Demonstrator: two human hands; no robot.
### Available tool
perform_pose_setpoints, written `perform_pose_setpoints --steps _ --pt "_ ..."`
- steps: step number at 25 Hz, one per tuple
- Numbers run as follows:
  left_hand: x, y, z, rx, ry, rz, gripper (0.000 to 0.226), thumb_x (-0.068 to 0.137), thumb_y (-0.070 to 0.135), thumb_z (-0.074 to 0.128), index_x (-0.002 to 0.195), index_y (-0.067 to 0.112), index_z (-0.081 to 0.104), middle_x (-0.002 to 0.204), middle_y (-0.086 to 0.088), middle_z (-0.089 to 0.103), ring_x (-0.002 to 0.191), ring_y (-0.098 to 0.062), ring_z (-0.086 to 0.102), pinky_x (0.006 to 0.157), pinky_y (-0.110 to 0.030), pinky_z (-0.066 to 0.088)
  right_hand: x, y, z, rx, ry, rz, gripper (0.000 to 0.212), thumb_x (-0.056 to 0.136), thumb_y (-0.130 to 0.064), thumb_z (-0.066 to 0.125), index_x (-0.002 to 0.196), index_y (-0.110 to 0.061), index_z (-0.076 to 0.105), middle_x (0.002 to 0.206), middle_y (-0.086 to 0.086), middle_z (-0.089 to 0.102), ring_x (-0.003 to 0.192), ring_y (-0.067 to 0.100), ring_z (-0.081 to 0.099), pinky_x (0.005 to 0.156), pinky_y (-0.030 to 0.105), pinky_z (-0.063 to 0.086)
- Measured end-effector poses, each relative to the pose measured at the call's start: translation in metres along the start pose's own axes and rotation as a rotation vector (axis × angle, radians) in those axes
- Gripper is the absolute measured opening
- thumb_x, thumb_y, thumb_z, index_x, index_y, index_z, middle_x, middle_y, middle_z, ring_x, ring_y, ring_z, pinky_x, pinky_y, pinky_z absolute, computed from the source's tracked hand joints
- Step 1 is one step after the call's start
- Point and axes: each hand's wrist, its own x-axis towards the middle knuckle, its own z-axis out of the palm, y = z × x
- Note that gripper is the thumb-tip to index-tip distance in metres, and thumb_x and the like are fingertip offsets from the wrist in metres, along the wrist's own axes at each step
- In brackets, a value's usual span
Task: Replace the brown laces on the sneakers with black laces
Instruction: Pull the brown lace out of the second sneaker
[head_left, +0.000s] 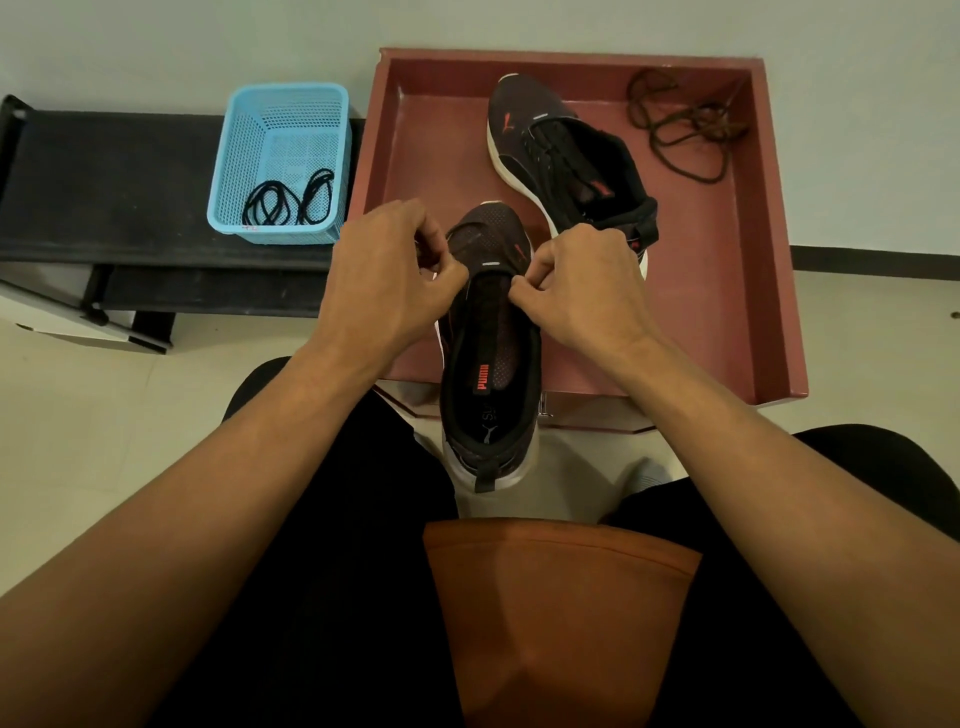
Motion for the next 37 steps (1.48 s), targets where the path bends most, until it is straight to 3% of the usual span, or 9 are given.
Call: perform_pose_setpoints --steps 4,7,10,19,25,28,31,37 --pt "0.004 -0.004 0.004 0.002 0.021 0.002 0.008 0.087 0.025 0.070 0.087 0.017 0.070 0.085 0.005 0.069 0.077 -0.012 0.067 0.077 -0.038 0.060 0.002 0.006 -0.011 0.035 0.002 -0.007 0.032 0.094 -0.039 0.070 0.071 -0.018 0.079 0.058 -0.005 0.068 0.060 0.012 0.067 0.074 0.035 0.061" --pt "0.005 -0.009 0.005 -0.020 0.043 -0.012 0.010 0.088 0.026 0.071 0.090 0.017 0.073 0.088 0.006 0.069 0.079 -0.010 0.067 0.078 -0.037 0.060 0.002 0.019 -0.026 0.021 -0.020 0.023 0.020 0.093 -0.033 0.072 0.076 -0.024 0.079 0.062 -0.008 0.070 0.066 0.010 0.070 0.079 0.034 0.061" --pt "0.006 -0.010 0.004 -0.013 0.049 -0.007 0.010 0.089 0.027 0.072 0.090 0.017 0.073 0.089 0.006 0.068 0.081 -0.011 0.066 0.080 -0.036 0.059 -0.007 0.023 -0.029 -0.032 -0.200 0.046 0.007 0.090 -0.028 0.077 0.084 -0.025 0.080 0.065 -0.009 0.070 0.072 0.012 0.072 0.082 0.035 0.063" --pt "0.006 -0.013 0.005 -0.009 0.025 -0.040 0.008 0.088 0.029 0.074 0.091 0.021 0.073 0.092 0.006 0.066 0.084 -0.012 0.065 0.081 -0.036 0.058 -0.004 0.023 -0.012 -0.003 -0.273 0.067 0.006 0.091 -0.025 0.080 0.091 -0.019 0.082 0.072 -0.005 0.075 0.072 0.013 0.075 0.083 0.037 0.063" --pt "0.005 -0.014 0.008 0.051 -0.083 -0.093 0.002 0.088 0.028 0.076 0.089 0.026 0.075 0.101 0.005 0.063 0.084 -0.009 0.059 0.074 -0.015 0.041 -0.001 0.021 -0.011 -0.020 -0.263 0.071 0.016 0.091 -0.021 0.077 0.076 -0.025 0.075 0.065 -0.004 0.075 0.057 0.011 0.073 0.073 0.024 0.060" --pt "0.004 -0.015 0.006 0.021 -0.030 -0.109 0.006 0.089 0.031 0.075 0.090 0.026 0.076 0.104 0.003 0.067 0.093 -0.013 0.062 0.082 -0.029 0.050 -0.002 0.019 -0.016 0.038 -0.213 0.100 0.014 0.093 -0.021 0.072 0.079 -0.022 0.073 0.060 -0.002 0.074 0.046 0.008 0.069 0.063 0.022 0.059" --pt "0.005 -0.012 0.002 -0.028 0.042 -0.100 0.010 0.090 0.033 0.074 0.094 0.024 0.075 0.108 0.003 0.069 0.103 -0.013 0.064 0.090 -0.026 0.047 -0.003 0.013 -0.029 0.169 -0.072 0.088 0.008 0.098 -0.018 0.067 0.090 -0.018 0.068 0.062 -0.002 0.074 0.047 0.005 0.069 0.052 0.016 0.056" --pt "0.012 0.005 -0.018 -0.174 0.107 -0.073 0.014 0.091 0.039 0.073 0.098 0.027 0.075 0.113 0.010 0.065 0.106 -0.004 0.060 0.097 -0.032 0.051 -0.003 -0.007 -0.071 0.462 0.200 -0.024 0.011 0.103 -0.016 0.064 0.106 -0.006 0.066 0.080 0.000 0.077 0.068 0.008 0.077 0.063 0.033 0.065"
